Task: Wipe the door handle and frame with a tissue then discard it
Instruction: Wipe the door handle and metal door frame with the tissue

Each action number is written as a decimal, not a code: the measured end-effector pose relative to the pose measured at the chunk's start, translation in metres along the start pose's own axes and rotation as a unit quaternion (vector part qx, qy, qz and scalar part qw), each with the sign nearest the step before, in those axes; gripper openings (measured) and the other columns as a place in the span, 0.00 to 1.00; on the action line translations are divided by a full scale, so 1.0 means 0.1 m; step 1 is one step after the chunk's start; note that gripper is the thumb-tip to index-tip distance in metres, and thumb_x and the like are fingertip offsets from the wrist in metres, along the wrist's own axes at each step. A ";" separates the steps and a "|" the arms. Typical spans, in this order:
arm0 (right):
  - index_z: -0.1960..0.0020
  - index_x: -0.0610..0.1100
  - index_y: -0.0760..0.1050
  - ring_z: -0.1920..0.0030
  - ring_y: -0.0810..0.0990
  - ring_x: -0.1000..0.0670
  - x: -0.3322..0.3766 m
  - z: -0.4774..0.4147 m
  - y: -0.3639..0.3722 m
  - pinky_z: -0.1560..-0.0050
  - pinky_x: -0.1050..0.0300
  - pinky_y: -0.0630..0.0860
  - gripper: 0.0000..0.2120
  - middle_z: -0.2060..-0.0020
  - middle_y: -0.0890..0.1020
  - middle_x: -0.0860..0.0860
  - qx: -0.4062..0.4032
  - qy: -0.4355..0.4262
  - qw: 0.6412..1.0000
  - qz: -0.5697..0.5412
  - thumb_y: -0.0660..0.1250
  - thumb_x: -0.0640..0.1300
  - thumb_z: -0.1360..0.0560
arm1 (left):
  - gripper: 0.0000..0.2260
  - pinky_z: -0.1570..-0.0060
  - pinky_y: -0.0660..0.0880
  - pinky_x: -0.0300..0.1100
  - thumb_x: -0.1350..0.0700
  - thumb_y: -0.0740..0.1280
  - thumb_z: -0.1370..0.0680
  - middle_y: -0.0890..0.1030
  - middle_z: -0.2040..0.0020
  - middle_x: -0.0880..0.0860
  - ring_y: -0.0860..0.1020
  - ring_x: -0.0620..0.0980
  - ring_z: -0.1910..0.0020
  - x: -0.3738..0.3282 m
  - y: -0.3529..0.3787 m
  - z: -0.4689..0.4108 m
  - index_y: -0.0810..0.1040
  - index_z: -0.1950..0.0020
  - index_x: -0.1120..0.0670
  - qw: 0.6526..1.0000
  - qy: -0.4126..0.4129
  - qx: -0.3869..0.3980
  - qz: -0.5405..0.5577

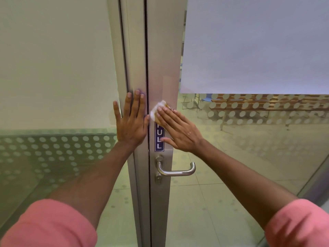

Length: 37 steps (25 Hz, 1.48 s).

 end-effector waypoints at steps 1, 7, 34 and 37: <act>0.21 0.41 0.48 0.21 0.47 0.47 0.01 -0.09 -0.02 0.21 0.50 0.46 0.38 0.21 0.52 0.43 -0.008 0.007 1.000 -0.005 0.48 0.65 0.20 | 0.27 0.25 0.34 0.58 0.46 0.46 0.16 0.52 0.20 0.55 0.40 0.51 0.21 0.00 0.00 0.00 0.43 0.20 0.55 1.000 -0.001 0.000 0.001; 0.21 0.40 0.47 0.21 0.47 0.47 0.06 -0.07 -0.01 0.21 0.50 0.46 0.38 0.21 0.53 0.42 -0.008 -0.004 1.000 -0.014 0.46 0.66 0.21 | 0.27 0.25 0.33 0.58 0.46 0.45 0.16 0.40 0.20 0.51 0.39 0.51 0.21 0.01 -0.01 0.01 0.40 0.20 0.54 1.000 -0.001 0.002 0.002; 0.21 0.49 0.51 0.22 0.49 0.54 0.49 0.83 0.07 0.21 0.55 0.48 0.33 0.21 0.52 0.52 0.221 -0.026 0.954 -0.203 0.58 0.31 0.21 | 0.30 0.24 0.39 0.58 0.45 0.53 0.18 0.57 0.22 0.60 0.50 0.54 0.21 -0.07 -0.23 0.43 0.50 0.20 0.57 0.981 -0.148 0.065 0.106; 0.24 0.45 0.63 0.23 0.55 0.54 0.73 0.95 -0.23 0.24 0.59 0.55 0.38 0.24 0.60 0.53 0.070 0.234 0.903 -0.354 0.55 0.22 0.31 | 0.25 0.35 0.63 0.43 0.45 0.57 0.20 0.73 0.37 0.61 0.70 0.57 0.37 -0.33 -0.43 1.18 0.69 0.29 0.61 0.908 -0.319 0.072 0.261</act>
Point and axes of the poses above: each hand's wrist, its own z-axis away from the middle knuckle, its own y-axis out of the palm, x = y × z, the point moved 6 cm from there along -z, towards the middle knuckle
